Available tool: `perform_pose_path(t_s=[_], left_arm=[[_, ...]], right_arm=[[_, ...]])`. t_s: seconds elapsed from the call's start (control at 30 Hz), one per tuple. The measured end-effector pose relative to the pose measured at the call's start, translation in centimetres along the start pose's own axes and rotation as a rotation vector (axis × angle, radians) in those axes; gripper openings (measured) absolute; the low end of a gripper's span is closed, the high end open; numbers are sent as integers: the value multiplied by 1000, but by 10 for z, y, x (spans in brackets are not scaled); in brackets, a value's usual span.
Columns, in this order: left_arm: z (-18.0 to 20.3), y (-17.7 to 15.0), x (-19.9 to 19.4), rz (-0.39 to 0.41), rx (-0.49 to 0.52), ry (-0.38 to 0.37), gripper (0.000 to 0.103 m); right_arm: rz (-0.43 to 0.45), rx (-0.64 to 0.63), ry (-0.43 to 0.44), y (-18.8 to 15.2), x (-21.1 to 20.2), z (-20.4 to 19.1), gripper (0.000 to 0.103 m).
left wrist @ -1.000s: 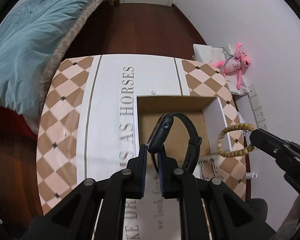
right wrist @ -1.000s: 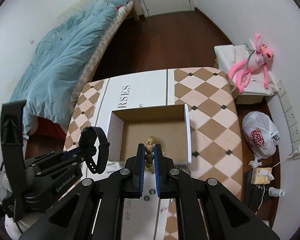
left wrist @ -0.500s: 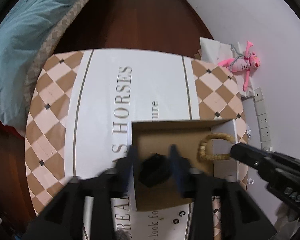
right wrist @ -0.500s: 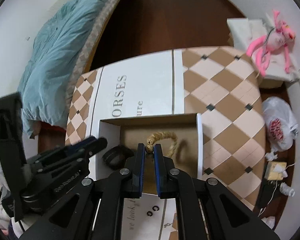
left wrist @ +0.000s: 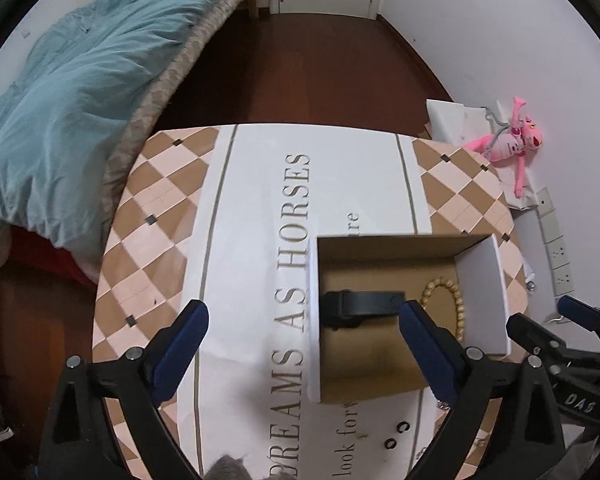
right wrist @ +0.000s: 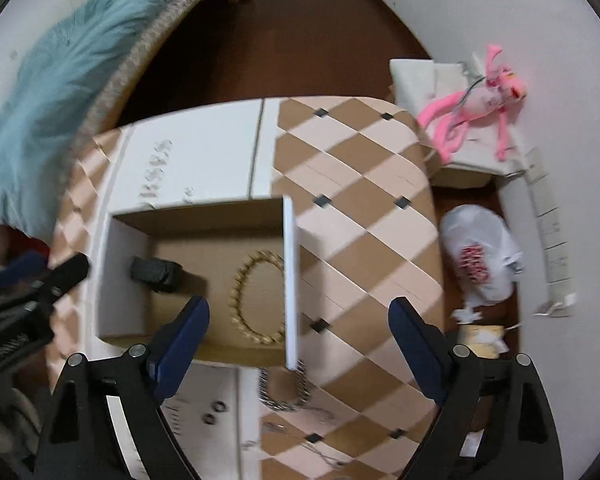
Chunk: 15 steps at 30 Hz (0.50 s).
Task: Organize jewelry
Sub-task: 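Lower the smartwatch into the white box with the left tool while the right tool drops the bead bracelet in, then lift both tools away from the box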
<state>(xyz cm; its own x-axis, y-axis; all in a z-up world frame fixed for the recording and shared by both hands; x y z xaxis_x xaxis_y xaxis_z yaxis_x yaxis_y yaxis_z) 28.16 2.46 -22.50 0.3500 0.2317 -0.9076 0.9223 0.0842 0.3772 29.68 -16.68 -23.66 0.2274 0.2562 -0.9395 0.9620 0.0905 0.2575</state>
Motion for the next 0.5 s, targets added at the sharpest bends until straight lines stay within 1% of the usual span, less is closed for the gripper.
perform_pose_path(t_s=[0.1,0.2,0.3,0.4,0.5], left_arm=[[-1,-10,0,9,4,24,99],[-3,-17,-3,20,0,40,100],[-6,-22,-9,36,-11,50,100],[-8,-25,-19,50,-19,50,100],[-11,-27,-35,84,-21,61,100]], right_arm=[[1,-28,-40,-10,3,-4,95],[19,-41,-70,-18,3,-7,95],[36,-40,-70,-22,-2,-9,95],[78,-39,-78,-26,-16,-14,95],[115,-44,-81,-29,-33,-17,95]])
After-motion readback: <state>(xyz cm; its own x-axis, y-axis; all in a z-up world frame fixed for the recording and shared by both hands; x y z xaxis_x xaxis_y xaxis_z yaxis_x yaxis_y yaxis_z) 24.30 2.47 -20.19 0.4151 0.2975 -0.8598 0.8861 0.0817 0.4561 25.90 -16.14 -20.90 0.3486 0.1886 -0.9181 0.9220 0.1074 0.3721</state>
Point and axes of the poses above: each gripper's, at about its wrist camera, not at the fingertips, and x roughly the way its jaws point, z to its right, y to its top, the point moved 10 cm from there along x, roughly the way its jaws point, and after that the axes turned 14 degrees about y, right-handed, at the moved point
